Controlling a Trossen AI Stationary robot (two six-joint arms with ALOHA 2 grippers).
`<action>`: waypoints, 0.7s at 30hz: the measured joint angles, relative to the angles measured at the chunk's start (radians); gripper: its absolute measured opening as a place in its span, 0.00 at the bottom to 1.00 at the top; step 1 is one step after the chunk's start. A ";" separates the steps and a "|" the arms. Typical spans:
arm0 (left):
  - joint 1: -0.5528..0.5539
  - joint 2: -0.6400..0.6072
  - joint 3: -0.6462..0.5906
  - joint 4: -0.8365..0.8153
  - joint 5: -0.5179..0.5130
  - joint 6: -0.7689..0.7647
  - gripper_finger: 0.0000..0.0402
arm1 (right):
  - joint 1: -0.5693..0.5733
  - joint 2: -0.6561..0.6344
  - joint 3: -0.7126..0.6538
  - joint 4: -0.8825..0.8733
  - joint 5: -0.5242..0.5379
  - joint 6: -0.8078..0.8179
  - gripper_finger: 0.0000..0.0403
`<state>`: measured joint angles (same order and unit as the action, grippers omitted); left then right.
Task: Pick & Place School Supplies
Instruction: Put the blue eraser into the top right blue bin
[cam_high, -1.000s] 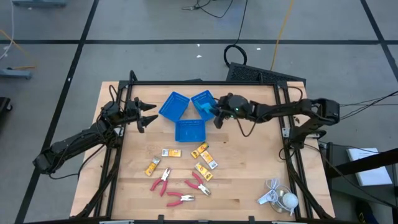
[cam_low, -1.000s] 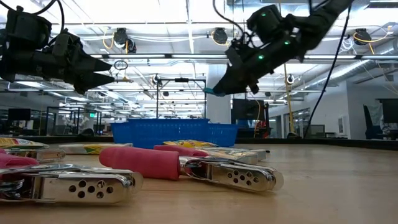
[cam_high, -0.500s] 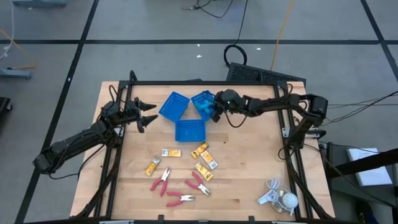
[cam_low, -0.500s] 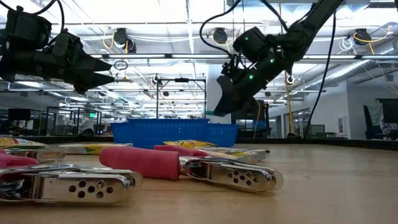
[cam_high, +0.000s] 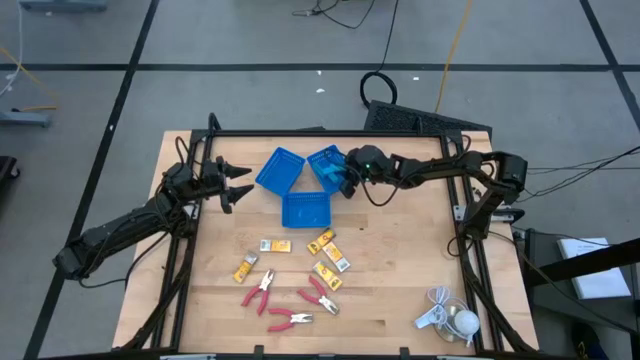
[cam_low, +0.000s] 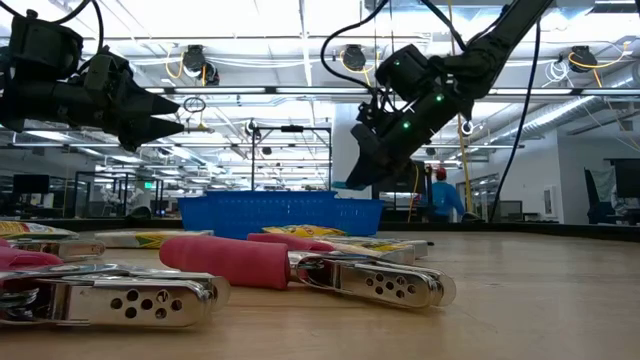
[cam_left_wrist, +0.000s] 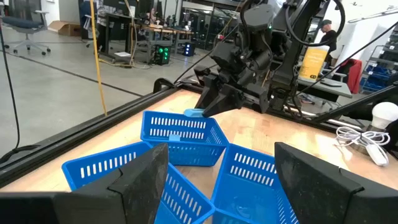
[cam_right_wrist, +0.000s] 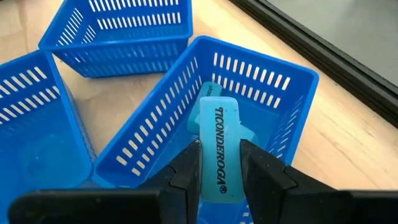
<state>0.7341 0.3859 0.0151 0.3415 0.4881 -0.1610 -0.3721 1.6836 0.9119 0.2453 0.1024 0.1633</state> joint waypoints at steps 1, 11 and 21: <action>0.000 0.000 0.000 0.000 0.000 0.000 0.73 | 0.000 0.000 -0.004 0.001 0.000 0.002 0.22; 0.000 0.000 0.000 0.000 0.000 0.000 0.73 | 0.000 0.000 -0.037 0.027 0.001 0.007 0.22; 0.000 0.000 0.000 0.000 0.000 0.000 0.73 | 0.000 0.000 -0.037 0.030 0.001 0.008 0.22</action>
<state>0.7344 0.3859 0.0151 0.3416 0.4881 -0.1609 -0.3717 1.6836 0.8745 0.2758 0.1036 0.1711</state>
